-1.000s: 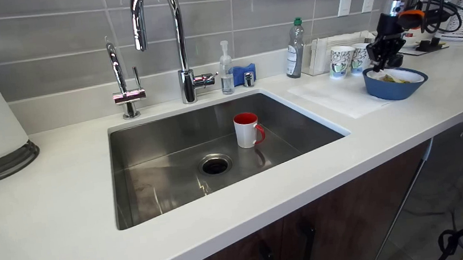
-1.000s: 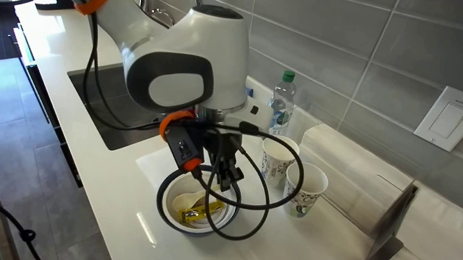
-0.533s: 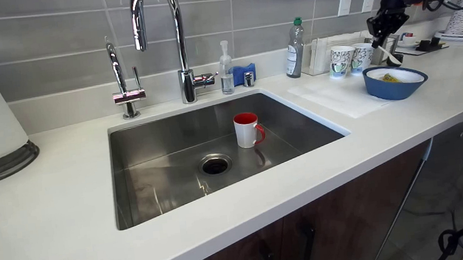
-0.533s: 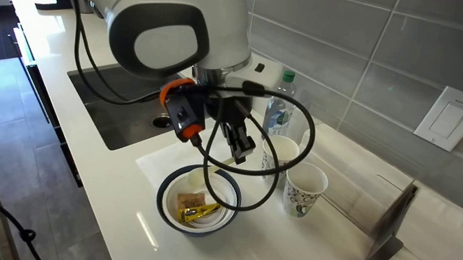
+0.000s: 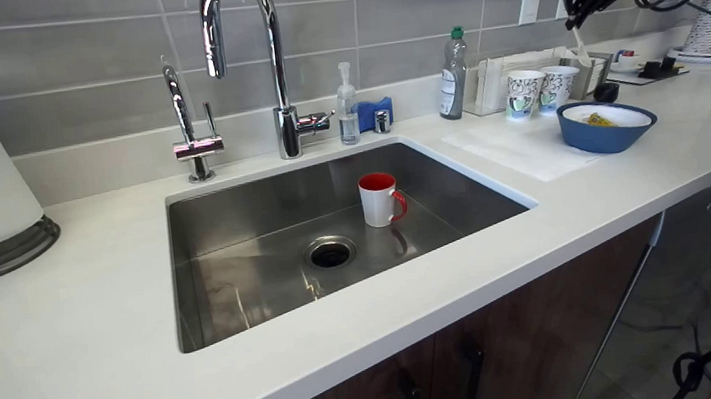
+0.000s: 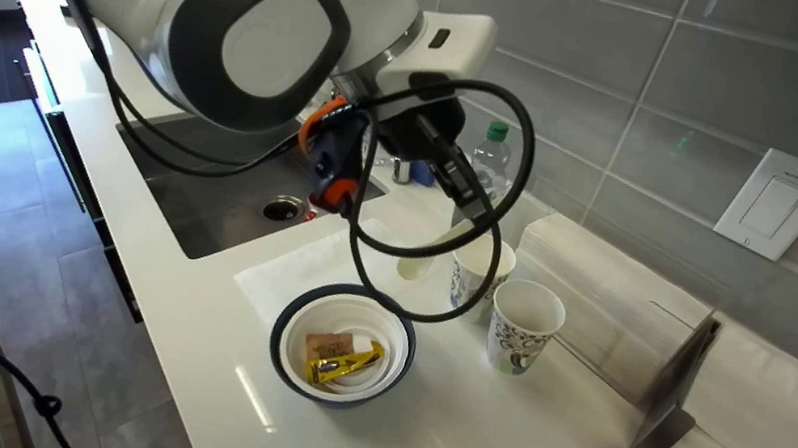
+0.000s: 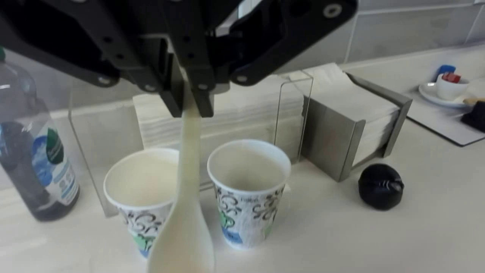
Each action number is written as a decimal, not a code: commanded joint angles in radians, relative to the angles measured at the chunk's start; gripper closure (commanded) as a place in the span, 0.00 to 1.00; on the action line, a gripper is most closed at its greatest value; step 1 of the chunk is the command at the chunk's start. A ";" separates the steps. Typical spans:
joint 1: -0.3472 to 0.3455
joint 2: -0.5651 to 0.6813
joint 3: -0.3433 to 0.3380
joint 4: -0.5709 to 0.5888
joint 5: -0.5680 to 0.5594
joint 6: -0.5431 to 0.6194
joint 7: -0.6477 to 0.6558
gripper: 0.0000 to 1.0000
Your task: Put the spoon into the cup on the right
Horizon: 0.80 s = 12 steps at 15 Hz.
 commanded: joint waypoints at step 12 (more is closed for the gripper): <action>-0.281 0.088 0.038 0.344 -0.890 0.116 0.963 0.97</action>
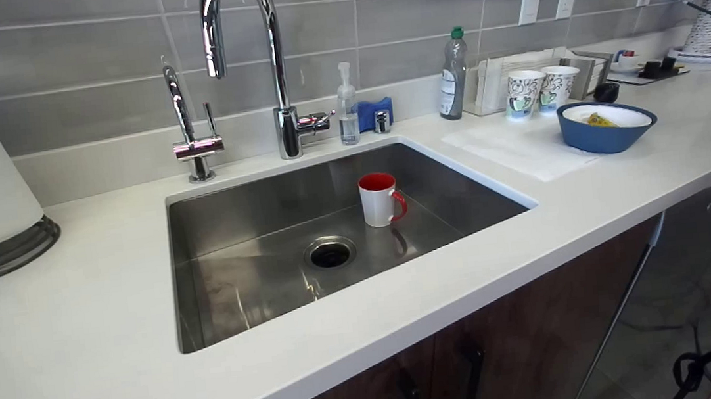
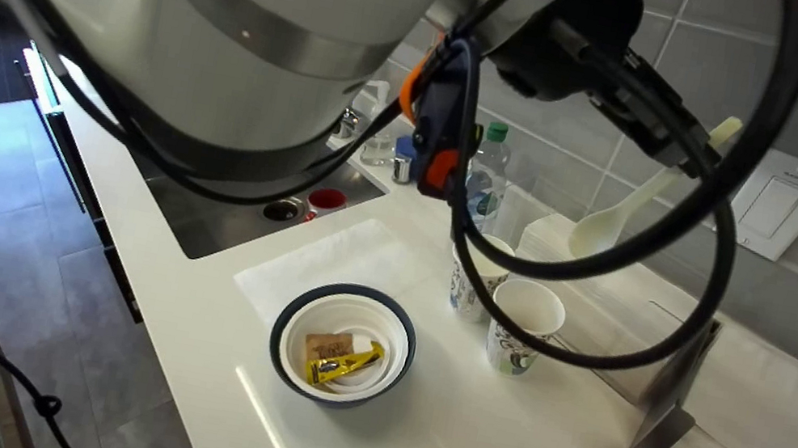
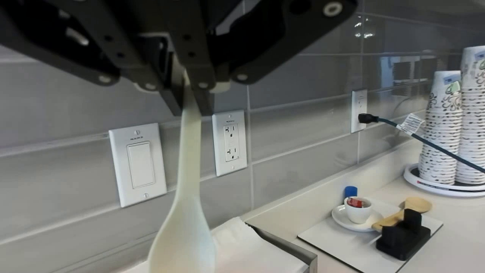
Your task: Put the spoon into the cup on the right
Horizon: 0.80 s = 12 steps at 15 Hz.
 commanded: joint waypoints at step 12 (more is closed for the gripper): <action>0.013 0.045 0.022 0.061 -0.177 -0.055 0.199 0.97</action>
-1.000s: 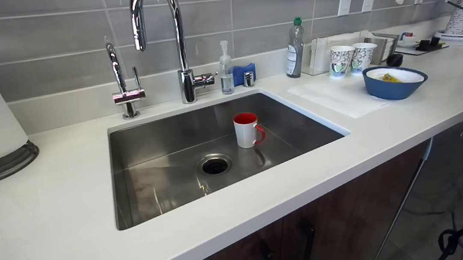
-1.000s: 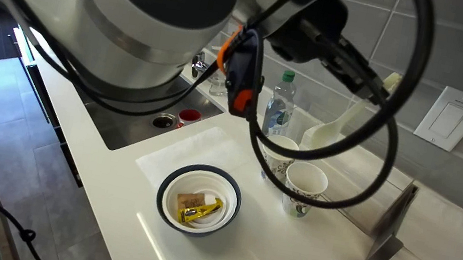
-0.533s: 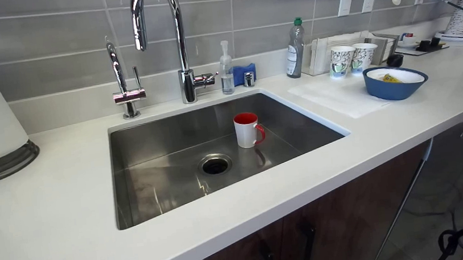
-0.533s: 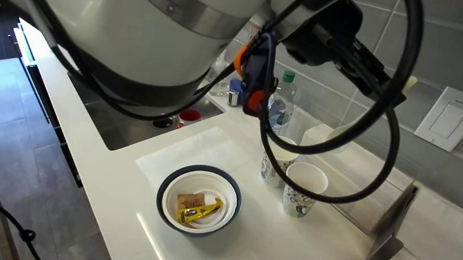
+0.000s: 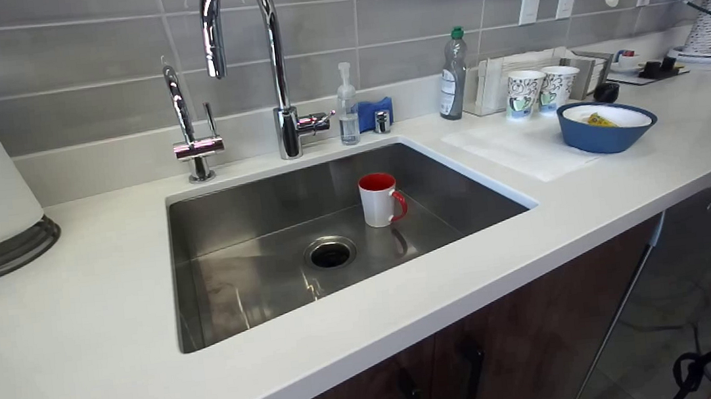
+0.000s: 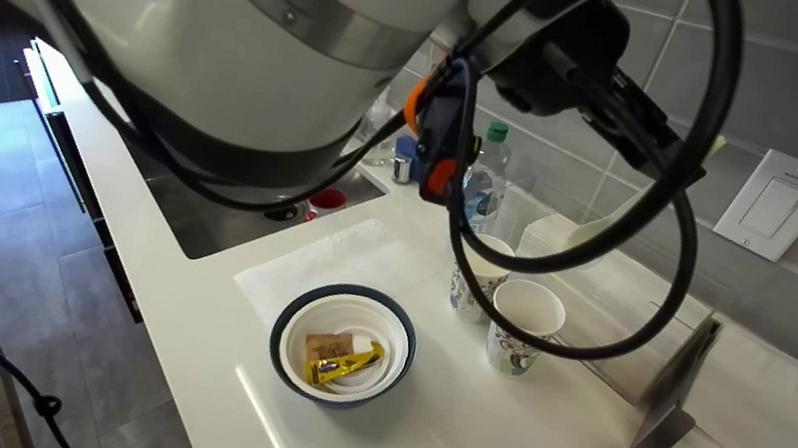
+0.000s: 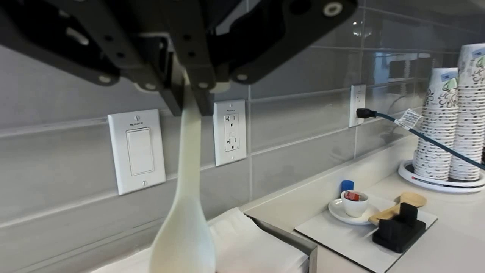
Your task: Put the spoon into the cup on the right
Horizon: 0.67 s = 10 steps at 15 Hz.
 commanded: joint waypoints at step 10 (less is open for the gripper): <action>0.104 0.221 0.060 0.126 -0.455 -0.250 0.555 0.97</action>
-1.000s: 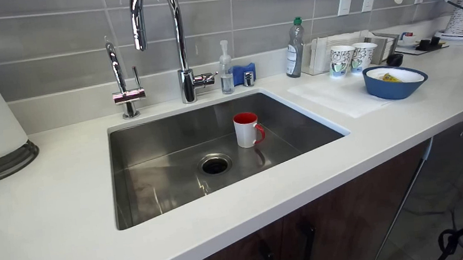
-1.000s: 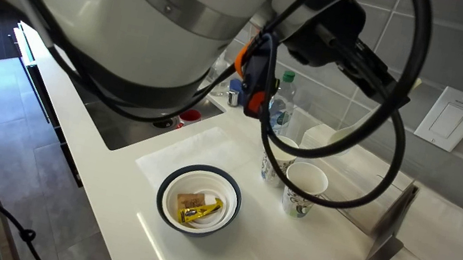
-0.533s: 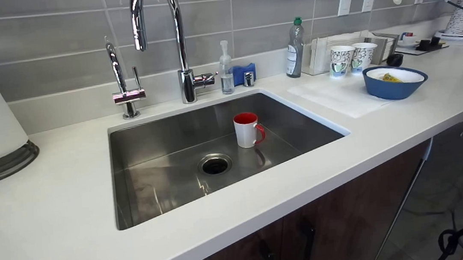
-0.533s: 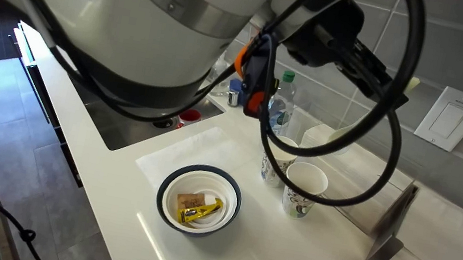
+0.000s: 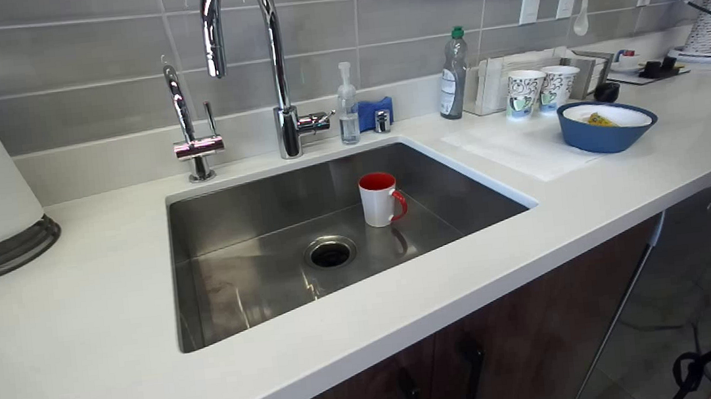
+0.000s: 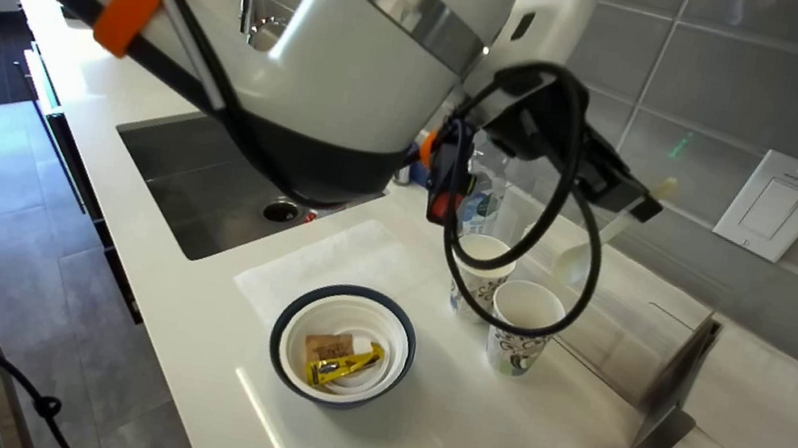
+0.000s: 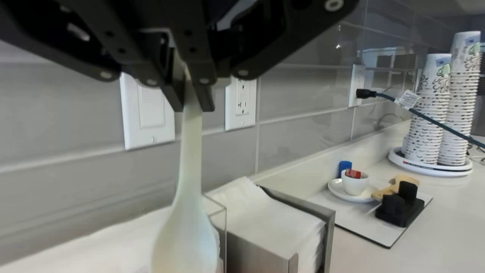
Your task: Put the spoon into the cup on the right
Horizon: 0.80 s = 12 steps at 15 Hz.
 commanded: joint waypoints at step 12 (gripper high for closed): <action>0.025 0.209 0.032 0.063 -0.300 -0.030 0.248 0.97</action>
